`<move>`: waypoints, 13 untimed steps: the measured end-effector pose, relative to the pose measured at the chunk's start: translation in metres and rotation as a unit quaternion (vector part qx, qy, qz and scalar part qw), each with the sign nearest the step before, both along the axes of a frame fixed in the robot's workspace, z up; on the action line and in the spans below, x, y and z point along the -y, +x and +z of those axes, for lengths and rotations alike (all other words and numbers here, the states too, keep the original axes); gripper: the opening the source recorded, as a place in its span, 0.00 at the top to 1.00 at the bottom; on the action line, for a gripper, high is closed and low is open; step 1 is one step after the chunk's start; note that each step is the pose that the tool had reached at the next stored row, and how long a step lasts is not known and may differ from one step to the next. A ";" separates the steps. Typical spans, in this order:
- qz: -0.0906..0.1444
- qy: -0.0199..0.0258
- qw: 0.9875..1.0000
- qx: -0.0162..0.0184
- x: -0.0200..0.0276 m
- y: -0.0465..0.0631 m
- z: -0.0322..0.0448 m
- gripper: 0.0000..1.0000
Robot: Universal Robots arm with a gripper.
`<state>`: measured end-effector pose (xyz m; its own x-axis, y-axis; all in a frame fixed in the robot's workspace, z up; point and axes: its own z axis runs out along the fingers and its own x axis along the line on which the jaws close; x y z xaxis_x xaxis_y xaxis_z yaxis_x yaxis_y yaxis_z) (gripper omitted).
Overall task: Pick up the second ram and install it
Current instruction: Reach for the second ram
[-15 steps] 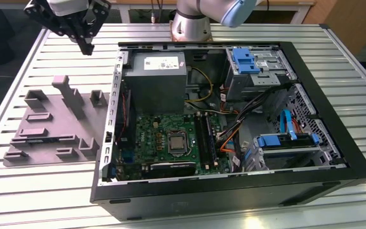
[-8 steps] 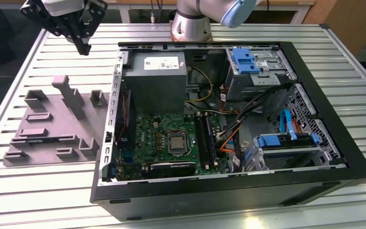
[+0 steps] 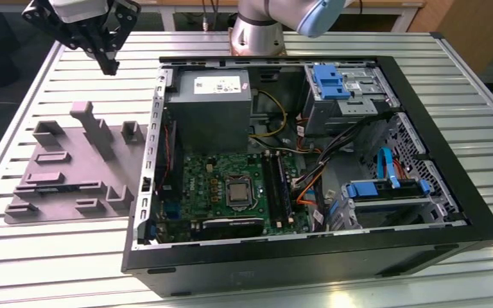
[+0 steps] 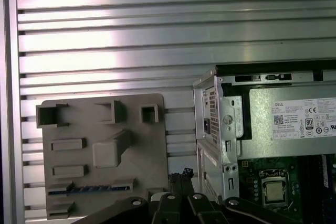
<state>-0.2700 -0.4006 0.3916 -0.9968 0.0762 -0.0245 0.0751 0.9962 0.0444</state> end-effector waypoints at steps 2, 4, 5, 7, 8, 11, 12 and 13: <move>0.000 0.000 1.000 0.000 0.0000 -0.001 0.0000 0.89; 0.000 0.000 1.000 0.000 0.0001 -0.001 0.0000 0.89; 0.000 0.000 1.000 0.000 0.0001 -0.001 0.0000 0.89; 0.000 0.000 1.000 0.000 0.0001 -0.001 0.0000 0.89; 0.000 0.000 1.000 0.000 0.0001 -0.001 0.0000 0.89; 0.000 0.000 1.000 0.000 0.0001 -0.001 0.0000 0.89; 0.000 0.000 1.000 0.000 0.0001 -0.001 0.0000 0.89; 0.000 0.000 1.000 0.000 0.0002 -0.001 0.0000 0.89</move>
